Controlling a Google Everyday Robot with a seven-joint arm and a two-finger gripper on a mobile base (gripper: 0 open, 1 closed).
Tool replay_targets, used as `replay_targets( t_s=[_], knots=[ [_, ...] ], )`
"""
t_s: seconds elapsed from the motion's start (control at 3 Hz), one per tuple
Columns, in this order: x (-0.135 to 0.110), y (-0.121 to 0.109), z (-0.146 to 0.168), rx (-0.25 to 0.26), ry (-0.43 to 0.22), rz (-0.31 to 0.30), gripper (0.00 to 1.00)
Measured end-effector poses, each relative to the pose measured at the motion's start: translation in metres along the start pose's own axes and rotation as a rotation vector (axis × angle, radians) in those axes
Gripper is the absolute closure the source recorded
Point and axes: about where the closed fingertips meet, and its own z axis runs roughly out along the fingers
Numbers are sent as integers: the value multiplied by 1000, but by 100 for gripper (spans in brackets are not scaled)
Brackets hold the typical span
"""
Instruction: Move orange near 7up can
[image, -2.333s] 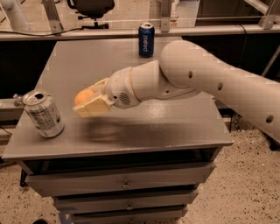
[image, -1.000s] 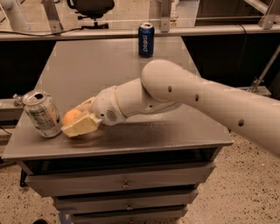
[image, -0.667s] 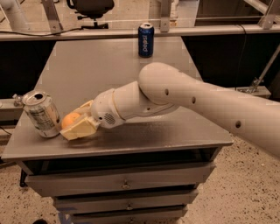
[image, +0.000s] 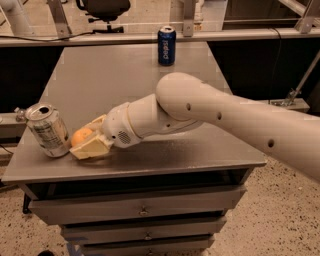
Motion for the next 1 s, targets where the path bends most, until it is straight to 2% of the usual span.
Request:
replay_targets(
  t_s=[0.33,0.67,1.0],
  knots=[
    [-1,-1,2,-1,4,-7,15],
    [-1,-1,2,-6,6,-6,0],
    [-3,0,-1,-7,3,-6,0]
  ],
)
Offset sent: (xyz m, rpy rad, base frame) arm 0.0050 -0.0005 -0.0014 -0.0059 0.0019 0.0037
